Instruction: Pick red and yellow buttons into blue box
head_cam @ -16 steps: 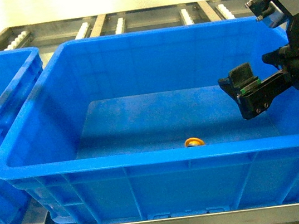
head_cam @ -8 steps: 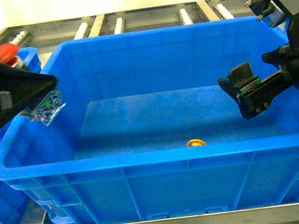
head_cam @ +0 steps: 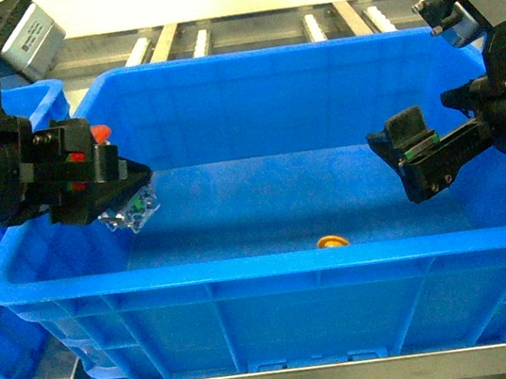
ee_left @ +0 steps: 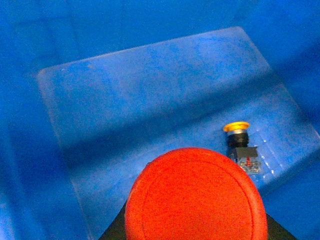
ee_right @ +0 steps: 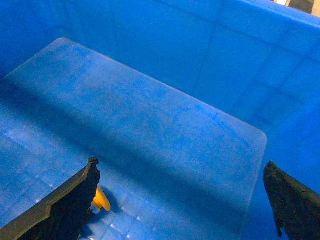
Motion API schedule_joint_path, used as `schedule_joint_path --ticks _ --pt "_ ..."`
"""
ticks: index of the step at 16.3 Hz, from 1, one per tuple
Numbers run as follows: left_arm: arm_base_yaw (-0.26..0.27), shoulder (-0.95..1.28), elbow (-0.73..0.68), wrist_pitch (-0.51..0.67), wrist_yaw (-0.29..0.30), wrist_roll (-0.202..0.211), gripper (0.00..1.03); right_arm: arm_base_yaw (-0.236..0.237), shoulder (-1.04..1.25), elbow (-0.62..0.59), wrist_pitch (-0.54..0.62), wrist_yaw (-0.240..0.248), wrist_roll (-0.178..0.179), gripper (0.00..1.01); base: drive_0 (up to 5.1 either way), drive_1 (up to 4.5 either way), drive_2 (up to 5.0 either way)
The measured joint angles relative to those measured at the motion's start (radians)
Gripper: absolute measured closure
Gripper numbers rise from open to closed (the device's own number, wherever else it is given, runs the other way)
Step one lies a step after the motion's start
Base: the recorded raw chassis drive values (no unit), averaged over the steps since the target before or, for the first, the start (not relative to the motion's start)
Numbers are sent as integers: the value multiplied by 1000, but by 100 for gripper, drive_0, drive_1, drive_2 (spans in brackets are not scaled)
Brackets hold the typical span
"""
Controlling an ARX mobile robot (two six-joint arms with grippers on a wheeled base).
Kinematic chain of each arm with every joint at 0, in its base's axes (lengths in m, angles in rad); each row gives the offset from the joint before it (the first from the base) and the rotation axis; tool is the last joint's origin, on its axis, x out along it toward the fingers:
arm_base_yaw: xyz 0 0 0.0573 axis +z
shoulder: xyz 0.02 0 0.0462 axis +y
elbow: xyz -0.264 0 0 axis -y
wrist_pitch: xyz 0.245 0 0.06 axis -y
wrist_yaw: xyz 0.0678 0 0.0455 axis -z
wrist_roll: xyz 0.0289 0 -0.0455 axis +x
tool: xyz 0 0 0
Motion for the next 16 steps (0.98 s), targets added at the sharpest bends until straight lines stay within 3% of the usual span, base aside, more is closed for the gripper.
schedule_joint_path --ticks 5,7,10,11,16 --pt "-39 23 33 -4 9 -23 76 0 0 0 0 0 0 3 0 0 0" --pt "-39 23 34 -4 9 -23 53 0 0 0 0 0 0 3 0 0 0" --pt "-39 23 34 -4 9 -23 8 0 0 0 0 0 0 3 0 0 0" --pt "-39 23 34 -4 9 -23 3 0 0 0 0 0 0 3 0 0 0" --pt "-39 23 34 -4 9 -23 5 0 0 0 0 0 0 3 0 0 0"
